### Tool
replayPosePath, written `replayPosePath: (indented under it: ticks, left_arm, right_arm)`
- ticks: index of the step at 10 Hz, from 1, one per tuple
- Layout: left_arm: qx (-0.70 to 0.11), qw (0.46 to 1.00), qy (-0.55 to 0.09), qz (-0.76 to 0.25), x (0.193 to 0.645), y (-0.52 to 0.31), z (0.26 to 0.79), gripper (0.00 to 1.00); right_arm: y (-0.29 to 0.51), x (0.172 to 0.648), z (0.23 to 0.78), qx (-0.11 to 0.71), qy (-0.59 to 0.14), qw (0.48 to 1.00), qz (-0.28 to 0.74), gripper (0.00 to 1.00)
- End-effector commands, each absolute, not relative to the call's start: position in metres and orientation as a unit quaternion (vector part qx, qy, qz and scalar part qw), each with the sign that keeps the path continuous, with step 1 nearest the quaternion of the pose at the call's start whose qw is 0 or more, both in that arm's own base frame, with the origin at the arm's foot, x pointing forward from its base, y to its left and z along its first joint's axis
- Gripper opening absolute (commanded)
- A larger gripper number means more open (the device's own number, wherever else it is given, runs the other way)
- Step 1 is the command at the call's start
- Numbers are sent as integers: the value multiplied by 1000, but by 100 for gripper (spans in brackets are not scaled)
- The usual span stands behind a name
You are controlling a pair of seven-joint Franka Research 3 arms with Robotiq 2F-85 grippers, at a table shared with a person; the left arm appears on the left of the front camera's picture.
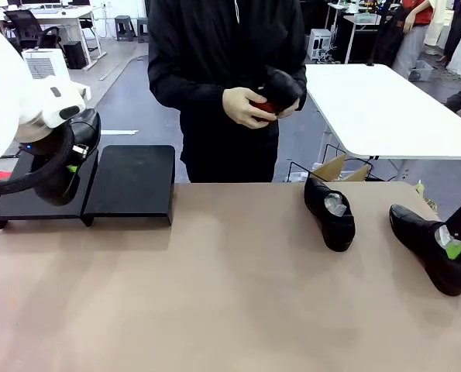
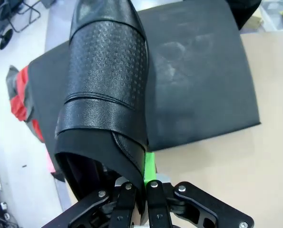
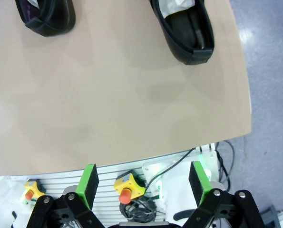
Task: Organize the shoes by placing them on the stand.
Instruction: Place the Shoe from the middle of the table onto the Shoes Stand.
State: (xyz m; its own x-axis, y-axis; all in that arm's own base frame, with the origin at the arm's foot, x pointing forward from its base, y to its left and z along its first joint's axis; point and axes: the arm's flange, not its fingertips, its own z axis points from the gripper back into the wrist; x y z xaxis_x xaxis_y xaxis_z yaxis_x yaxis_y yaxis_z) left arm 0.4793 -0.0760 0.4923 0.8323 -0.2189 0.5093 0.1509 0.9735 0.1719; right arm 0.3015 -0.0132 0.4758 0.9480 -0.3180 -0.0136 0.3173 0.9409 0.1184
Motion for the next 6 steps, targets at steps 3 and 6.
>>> replayPosePath:
  ticks: [3, 6]
  left_arm:
    - [62, 955, -273, -97, 479, -76, 492, 0]
    - [60, 958, -266, -95, 484, -75, 488, 0]
  right_arm:
    - [-12, 302, 476, 59, -5, 986, -159, 100]
    - [-12, 302, 476, 59, -5, 986, -159, 100]
